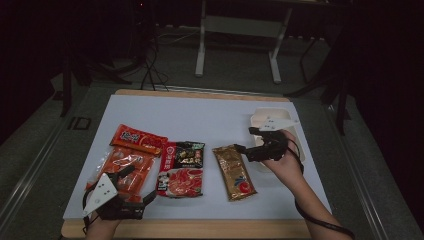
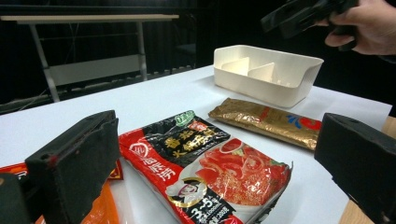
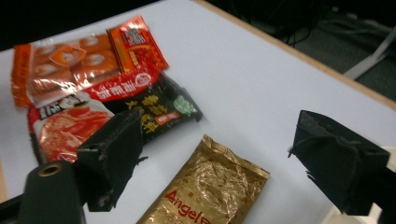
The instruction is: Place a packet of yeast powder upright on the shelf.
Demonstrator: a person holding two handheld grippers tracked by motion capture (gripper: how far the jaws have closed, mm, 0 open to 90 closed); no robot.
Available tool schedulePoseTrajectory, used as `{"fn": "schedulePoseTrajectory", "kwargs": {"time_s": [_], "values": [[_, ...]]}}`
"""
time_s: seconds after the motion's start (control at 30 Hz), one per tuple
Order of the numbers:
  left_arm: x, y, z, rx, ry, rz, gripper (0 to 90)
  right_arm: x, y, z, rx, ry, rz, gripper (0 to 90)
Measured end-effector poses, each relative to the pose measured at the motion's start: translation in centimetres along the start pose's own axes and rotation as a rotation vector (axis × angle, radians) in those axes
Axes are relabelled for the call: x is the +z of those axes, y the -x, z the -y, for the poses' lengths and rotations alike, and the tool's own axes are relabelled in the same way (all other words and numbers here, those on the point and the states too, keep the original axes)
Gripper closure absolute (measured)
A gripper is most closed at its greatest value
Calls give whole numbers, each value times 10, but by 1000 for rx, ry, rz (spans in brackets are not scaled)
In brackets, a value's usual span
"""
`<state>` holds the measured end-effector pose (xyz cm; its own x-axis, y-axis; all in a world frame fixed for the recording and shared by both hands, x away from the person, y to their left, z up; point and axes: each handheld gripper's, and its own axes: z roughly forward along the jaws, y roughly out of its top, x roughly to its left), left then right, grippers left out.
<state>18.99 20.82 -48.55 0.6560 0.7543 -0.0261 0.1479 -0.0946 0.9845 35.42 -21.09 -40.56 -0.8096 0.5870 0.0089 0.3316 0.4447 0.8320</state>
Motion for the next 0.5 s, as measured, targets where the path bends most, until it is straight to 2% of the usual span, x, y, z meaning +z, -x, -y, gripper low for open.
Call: {"fn": "schedulePoseTrajectory", "kwargs": {"time_s": [0.07,0.3,0.47,0.5], "values": [[0,0,0,3,-3,2,8,13,3,0,6,-34,1,161],[1,0,1,6,-7,6,8,42,10,5,47,-118,6,176],[1,1,2,9,-14,8,8,53,12,8,59,-139,14,197],[2,1,2,10,-16,9,8,62,14,10,81,-169,16,200]]}}
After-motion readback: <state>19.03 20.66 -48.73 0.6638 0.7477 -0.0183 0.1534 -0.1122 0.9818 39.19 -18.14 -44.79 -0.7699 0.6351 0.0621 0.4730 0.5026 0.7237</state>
